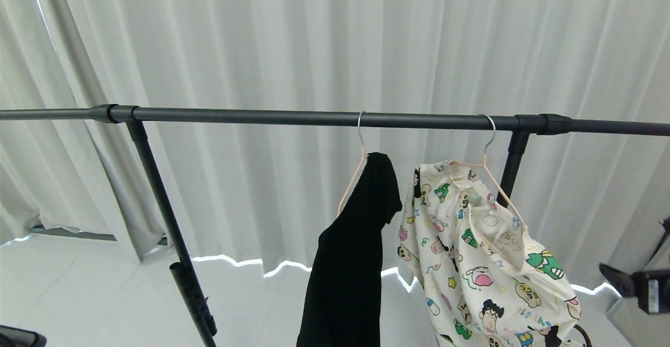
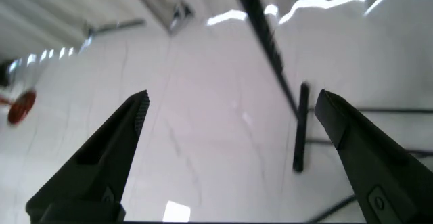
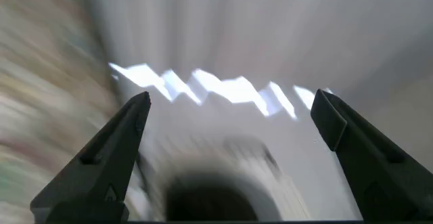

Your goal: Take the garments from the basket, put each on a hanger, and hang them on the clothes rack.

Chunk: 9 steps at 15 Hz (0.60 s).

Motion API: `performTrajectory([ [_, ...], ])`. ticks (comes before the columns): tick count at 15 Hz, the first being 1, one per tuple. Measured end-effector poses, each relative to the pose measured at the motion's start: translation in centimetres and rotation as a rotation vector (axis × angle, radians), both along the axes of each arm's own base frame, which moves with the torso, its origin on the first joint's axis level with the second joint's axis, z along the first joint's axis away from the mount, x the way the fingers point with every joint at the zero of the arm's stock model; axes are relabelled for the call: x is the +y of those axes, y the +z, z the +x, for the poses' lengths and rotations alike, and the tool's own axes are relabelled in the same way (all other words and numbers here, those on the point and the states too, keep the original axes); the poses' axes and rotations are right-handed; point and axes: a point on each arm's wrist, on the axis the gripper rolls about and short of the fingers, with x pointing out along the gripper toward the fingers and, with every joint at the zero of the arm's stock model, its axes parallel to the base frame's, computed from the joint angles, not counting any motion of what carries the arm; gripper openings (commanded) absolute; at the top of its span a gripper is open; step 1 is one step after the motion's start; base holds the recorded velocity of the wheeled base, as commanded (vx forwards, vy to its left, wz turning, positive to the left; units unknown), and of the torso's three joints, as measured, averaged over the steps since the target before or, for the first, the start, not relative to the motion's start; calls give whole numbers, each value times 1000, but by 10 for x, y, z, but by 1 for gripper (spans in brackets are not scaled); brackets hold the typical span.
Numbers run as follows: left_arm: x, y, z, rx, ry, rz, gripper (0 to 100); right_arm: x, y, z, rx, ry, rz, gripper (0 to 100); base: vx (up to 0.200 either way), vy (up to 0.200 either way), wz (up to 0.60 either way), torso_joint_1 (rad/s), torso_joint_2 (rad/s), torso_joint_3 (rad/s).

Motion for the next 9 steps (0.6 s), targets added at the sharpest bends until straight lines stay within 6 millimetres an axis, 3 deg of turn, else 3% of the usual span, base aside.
performTrajectory([
  [2, 1, -7, -12, 6, 46, -19, 100, -9, -27, -34, 133, -116, -23, 100, 0, 0, 0, 0, 0, 0],
  [5, 1, -7, -16, -54, 52, -96, 100, -7, -49, -81, 273, -157, -25, 100, 0, 0, 0, 0, 0, 0],
  [9, -2, -7, -18, -80, -26, -125, 100, 0, -52, -107, 167, -79, -44, 100, 0, 0, 0, 0, 0, 0],
])
